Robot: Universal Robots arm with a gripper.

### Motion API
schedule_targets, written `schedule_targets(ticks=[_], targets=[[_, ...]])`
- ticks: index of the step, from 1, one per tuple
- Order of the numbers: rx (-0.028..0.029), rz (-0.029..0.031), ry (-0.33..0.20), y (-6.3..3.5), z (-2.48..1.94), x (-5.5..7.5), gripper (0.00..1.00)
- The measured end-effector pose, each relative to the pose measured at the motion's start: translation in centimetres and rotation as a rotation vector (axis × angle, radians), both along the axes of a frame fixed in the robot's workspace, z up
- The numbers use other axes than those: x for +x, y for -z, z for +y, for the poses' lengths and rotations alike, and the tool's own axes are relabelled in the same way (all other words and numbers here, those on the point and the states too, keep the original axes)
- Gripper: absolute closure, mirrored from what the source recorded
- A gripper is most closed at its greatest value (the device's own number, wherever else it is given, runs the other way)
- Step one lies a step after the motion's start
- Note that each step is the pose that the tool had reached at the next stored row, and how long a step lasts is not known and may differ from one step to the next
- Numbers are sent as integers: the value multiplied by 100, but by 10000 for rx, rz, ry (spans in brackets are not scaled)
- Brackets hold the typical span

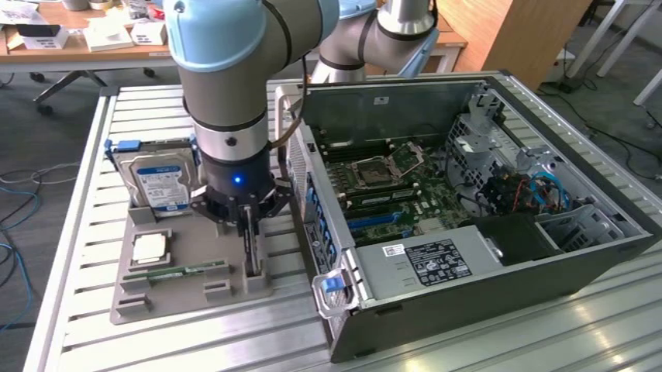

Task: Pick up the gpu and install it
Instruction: 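Pick up the gpu and move the gpu toward the slot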

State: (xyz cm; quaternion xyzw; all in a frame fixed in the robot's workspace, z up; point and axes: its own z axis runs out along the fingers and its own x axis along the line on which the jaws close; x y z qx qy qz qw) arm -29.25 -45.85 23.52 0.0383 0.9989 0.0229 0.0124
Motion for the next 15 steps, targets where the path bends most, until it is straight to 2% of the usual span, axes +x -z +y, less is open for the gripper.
schedule_targets(ticks=[9,15], targets=[[1,-1,-19,-223,0,0,73],[1,-2,-33,-419,0,0,73]])
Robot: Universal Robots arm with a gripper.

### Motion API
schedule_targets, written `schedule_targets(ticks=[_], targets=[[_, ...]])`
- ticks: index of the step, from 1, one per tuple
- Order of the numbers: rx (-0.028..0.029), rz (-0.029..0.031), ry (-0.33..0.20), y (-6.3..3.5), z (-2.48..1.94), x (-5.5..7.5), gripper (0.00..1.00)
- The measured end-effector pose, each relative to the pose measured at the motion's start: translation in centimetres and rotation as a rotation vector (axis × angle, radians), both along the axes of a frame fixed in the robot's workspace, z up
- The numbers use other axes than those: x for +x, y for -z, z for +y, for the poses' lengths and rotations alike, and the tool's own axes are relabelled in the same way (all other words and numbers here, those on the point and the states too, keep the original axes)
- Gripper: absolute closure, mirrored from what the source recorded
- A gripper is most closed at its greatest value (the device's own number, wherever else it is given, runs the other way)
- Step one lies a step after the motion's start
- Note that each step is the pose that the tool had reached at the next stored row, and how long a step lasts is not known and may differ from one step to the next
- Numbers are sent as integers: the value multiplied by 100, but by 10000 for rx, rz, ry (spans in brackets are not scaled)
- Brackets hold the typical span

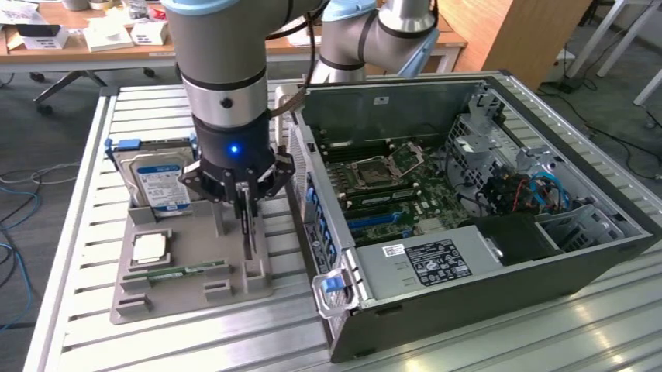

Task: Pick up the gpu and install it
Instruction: 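Pick up the gpu and move the gpu toward the slot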

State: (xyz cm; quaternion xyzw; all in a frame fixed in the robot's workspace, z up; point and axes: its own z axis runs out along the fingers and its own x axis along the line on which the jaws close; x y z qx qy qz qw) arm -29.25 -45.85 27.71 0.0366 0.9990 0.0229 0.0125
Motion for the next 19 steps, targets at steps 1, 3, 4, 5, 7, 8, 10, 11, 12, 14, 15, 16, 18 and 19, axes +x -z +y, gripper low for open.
schedule_targets(ticks=[1,3,4,5,7,8,10,11,12,14,15,16,18,19], targets=[[0,0,-2,-37,0,0,73],[0,-1,-7,-112,0,0,73],[-1,0,-9,-149,0,0,73],[-1,-1,-11,-185,0,0,73],[0,-1,-16,-260,0,0,73],[0,-1,-18,-297,0,0,73],[-1,-1,-23,-371,0,0,73],[0,-1,-24,-408,0,0,73],[-1,-1,-26,-444,0,0,73],[-1,-1,-29,-515,0,0,73],[0,-2,-29,-544,0,0,73],[-2,-1,-31,-577,0,0,73],[-1,-2,-34,-642,0,0,73],[0,-3,-35,-674,0,0,73]])
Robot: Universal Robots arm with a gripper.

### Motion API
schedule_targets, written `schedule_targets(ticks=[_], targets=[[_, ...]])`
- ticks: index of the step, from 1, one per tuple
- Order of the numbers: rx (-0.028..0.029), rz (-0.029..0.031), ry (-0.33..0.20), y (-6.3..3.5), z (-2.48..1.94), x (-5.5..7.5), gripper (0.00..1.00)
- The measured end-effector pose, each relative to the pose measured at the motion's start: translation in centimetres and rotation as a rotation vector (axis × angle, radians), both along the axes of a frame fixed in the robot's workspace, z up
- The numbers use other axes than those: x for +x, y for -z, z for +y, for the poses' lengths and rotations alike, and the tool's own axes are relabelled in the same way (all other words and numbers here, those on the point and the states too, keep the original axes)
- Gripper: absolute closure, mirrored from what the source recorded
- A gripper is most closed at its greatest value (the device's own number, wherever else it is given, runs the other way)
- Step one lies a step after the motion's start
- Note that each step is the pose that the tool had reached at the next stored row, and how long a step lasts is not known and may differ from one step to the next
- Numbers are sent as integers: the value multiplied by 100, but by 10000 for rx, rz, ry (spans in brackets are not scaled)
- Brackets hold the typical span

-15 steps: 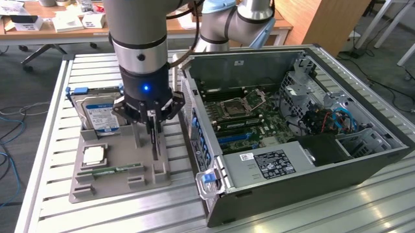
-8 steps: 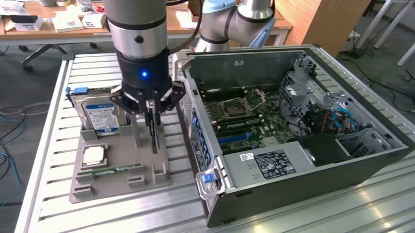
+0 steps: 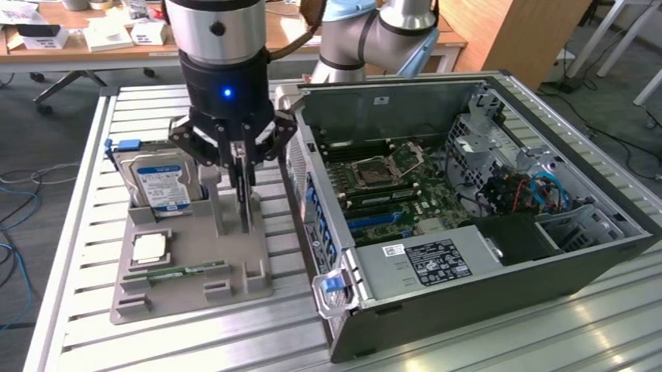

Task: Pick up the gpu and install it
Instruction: 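Pick up the gpu and move the gpu toward the slot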

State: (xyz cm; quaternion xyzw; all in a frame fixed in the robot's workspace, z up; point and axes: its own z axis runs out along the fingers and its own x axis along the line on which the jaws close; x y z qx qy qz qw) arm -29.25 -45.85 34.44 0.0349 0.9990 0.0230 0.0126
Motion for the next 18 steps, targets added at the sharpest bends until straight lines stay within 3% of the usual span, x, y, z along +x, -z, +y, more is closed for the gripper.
schedule_targets(ticks=[18], targets=[[0,0,-30,-473,0,0,73]])
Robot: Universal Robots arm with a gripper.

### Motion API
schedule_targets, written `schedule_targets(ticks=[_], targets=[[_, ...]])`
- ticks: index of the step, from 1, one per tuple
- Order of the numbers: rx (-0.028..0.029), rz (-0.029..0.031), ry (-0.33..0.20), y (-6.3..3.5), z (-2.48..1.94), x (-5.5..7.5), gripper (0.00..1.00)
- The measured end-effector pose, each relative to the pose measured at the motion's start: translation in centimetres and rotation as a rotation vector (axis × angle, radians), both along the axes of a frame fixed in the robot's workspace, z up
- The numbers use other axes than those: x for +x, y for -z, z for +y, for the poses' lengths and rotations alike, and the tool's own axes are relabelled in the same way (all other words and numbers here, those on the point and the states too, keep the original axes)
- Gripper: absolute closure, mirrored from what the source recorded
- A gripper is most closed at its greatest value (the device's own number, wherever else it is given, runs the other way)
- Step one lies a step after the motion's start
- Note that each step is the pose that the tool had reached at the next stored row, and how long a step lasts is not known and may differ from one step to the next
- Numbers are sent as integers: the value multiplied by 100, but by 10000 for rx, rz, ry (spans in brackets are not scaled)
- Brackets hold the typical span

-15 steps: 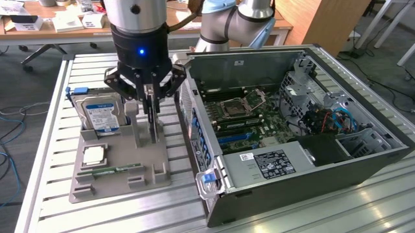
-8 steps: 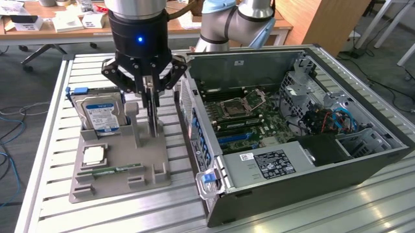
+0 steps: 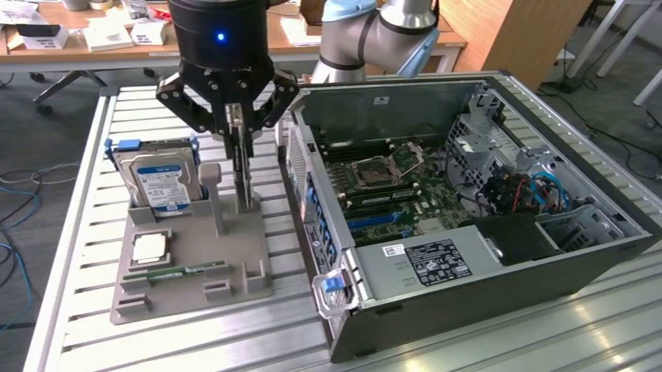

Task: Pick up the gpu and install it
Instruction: 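Pick up the gpu and move the gpu toward the slot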

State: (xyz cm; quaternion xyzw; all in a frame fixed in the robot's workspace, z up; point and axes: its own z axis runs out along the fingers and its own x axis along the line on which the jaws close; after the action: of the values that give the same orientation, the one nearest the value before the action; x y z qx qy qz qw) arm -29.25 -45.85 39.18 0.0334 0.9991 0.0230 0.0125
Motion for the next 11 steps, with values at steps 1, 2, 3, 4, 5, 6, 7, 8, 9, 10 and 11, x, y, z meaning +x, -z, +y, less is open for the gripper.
schedule_targets(ticks=[1,2,3,4,5,6,7,8,9,10,11], targets=[[0,0,-2,-24,0,0,73],[0,0,-3,-49,0,0,73],[0,0,-5,-74,0,0,73],[-1,1,-6,-101,0,0,73],[0,0,-8,-128,0,0,73],[0,0,-10,-159,0,0,73],[0,1,-11,-191,0,0,73],[-1,1,-13,-226,0,0,73],[-1,1,-13,-258,0,0,73],[-1,1,-15,-288,0,0,73],[-1,0,-16,-318,0,0,73]])
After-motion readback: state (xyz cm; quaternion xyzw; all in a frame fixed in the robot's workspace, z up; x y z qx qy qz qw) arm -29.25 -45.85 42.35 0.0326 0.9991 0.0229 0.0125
